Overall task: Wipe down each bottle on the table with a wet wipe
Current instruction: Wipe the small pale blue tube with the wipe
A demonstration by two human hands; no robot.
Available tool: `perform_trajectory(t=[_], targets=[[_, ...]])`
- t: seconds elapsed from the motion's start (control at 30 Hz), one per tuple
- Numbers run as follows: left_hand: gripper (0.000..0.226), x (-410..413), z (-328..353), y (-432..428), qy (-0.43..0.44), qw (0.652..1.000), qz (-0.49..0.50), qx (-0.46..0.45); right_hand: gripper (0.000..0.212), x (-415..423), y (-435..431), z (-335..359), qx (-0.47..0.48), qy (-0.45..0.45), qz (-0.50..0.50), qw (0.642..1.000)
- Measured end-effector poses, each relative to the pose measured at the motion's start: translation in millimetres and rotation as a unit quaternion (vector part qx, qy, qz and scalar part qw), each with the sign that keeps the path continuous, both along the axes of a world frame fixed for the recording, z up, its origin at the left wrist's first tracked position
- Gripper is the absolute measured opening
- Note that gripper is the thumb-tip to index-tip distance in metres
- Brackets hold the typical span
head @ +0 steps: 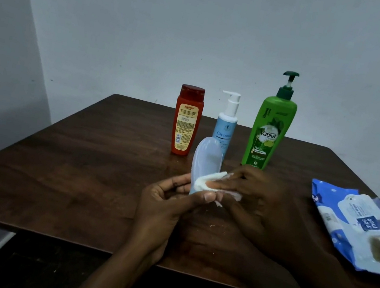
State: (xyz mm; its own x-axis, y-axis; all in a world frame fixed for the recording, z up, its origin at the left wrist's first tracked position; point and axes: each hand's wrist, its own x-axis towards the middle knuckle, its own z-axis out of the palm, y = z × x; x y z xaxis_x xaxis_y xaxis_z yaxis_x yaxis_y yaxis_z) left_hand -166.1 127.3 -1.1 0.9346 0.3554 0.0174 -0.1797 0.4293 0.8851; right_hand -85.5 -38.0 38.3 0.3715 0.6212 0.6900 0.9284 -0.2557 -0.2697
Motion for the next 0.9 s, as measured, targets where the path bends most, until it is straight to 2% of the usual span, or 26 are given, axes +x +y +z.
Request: perform_trajectory(t=[0.27,0.57,0.67,0.8,0.9], targets=[[0.053,1,3,1,0.013,0.999,-0.023,-0.019,0.022,23,35,17,0.174,0.105,-0.065,0.977],[0.049,0,5,1,0.002,0.998,-0.009,-0.066,0.028,2,32,-17,0.152,0.084,-0.062,0.983],[0.049,0,5,1,-0.009,0.997,-0.012,-0.076,0.026,-16,25,-36,0.152,0.137,-0.025,0.979],[0.048,-1,4,1,-0.003,0.998,-0.019,-0.067,0.023,-13,26,-33,0.218,0.218,-0.022,0.951],[0.047,-1,5,2,0.003,0.998,-0.024,-0.064,0.024,-3,37,-15,0.260,0.242,-0.025,0.934]])
